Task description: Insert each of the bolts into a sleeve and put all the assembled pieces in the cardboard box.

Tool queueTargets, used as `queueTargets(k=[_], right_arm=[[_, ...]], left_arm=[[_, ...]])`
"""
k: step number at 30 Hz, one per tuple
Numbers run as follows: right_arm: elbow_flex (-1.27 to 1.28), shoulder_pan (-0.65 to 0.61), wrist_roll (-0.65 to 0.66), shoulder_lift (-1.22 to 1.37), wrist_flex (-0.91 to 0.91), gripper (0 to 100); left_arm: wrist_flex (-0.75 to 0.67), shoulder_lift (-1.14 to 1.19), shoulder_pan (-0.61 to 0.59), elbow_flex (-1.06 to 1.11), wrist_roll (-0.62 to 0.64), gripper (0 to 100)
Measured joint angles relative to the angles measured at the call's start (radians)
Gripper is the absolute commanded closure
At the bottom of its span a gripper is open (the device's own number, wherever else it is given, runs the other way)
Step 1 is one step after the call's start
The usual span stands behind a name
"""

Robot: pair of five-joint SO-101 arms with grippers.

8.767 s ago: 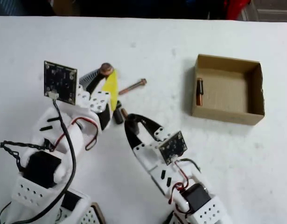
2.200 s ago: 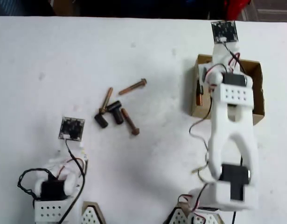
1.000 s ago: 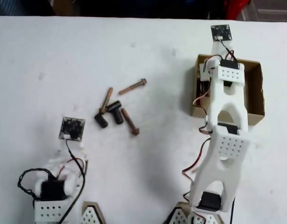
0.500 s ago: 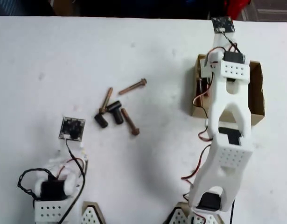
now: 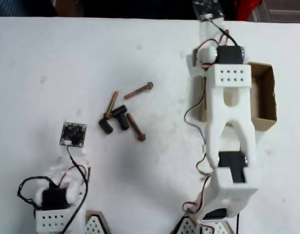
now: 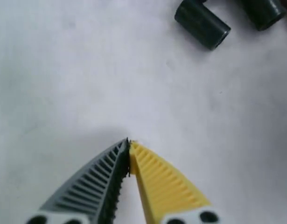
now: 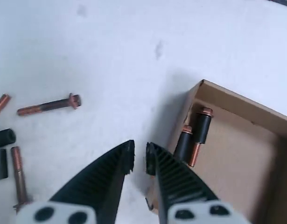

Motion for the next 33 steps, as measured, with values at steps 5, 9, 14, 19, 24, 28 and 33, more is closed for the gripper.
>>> queueTargets(k=[5,9,14,19,24,28,33], right_arm=[[0.0,-0.1,0.0,-0.107,0.12,96.8],[0.0,-0.196,0.0,-0.164,0.209,96.8],[0.0,-0.328,0.0,-0.167,0.252,97.1],[0.003,-0.404,0.0,-0.109,0.252,96.8],[0.058,-0.451,0.0,-0.054,0.233,96.7],[0.109,-0.459,0.0,-0.015,0.181,96.7],[0.173,-0.479,0.0,0.048,0.1,96.7]], left_arm=[[-0.014,0.002,-0.046,0.0,0.0,98],[-0.015,0.002,-0.051,0.0,0.0,98],[-0.015,0.002,-0.051,0.0,0.0,98],[-0.017,0.002,-0.051,0.0,0.0,98],[-0.017,0.002,-0.051,0.0,0.0,98],[-0.017,0.002,-0.051,0.0,0.0,98],[-0.017,0.002,-0.052,0.0,0.0,98]])
